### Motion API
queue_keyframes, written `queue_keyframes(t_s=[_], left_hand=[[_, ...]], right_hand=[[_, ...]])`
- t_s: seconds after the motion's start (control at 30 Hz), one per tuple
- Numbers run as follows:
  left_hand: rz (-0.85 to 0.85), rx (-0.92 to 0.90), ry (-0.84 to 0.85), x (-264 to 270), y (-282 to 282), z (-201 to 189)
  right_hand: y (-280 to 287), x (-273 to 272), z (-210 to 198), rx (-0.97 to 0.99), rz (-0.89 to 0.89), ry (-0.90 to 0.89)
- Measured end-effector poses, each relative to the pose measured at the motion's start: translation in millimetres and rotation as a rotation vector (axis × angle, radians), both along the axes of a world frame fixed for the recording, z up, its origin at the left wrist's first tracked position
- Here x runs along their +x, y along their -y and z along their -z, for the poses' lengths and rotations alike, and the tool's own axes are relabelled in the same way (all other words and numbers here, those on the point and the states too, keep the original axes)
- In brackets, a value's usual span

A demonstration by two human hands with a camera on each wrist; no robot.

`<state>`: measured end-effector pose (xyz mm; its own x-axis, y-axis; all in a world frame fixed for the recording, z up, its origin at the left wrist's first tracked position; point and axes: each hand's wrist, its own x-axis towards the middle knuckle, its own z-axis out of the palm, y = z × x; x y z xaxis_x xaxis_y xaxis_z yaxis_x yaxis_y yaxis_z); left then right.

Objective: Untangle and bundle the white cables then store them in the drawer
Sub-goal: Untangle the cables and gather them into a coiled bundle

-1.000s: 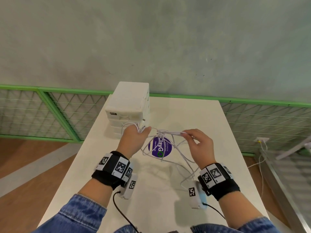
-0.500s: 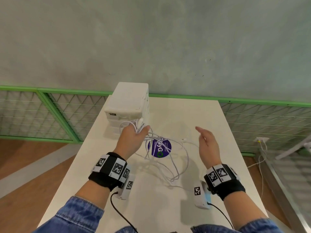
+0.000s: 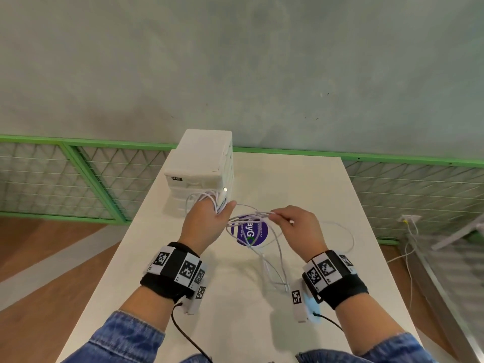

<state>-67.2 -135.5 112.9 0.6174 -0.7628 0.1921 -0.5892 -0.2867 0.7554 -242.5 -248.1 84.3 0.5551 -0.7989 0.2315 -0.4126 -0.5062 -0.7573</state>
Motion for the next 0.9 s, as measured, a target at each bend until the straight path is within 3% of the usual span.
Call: queue_keyframes(t_s=[0.23,0.3,0.4,0.57,0.67,0.77,0.9], left_hand=[[-0.020,0.047,0.043,-1.9,2.8,-0.2],[0.004,0.030,-0.060,-5.0,2.4,1.7],[0.030,-0.025,-0.258,-11.9,1.9,1.7],[0.092,-0.005,-0.403,-9.9,0.3,-3.1],[0.169,0.019,-0.376,-15.2,2.6,-6.0],[0.087,-0.006,-0.277,-15.5,9.3,-5.5],[0.019,-0.029,-0.282,-5.9,12.8,-3.1]], right_hand=[[-6.5,-0.4,-10.1,0.136,0.065,0.320],[-6.9,-0.4,-15.4,0.198,0.041,0.357],[-6.1,0.2,-18.5,0.286,-0.029,0.331],[-4.9,2.1,-14.0,0.371,-0.030,0.280],[-5.7,5.9,-7.9,0.339,-0.055,0.288],[-6.0,7.3,-5.7,0.145,-0.026,0.223],[0.2,1.2,-9.3,0.181,-0.044,0.198]])
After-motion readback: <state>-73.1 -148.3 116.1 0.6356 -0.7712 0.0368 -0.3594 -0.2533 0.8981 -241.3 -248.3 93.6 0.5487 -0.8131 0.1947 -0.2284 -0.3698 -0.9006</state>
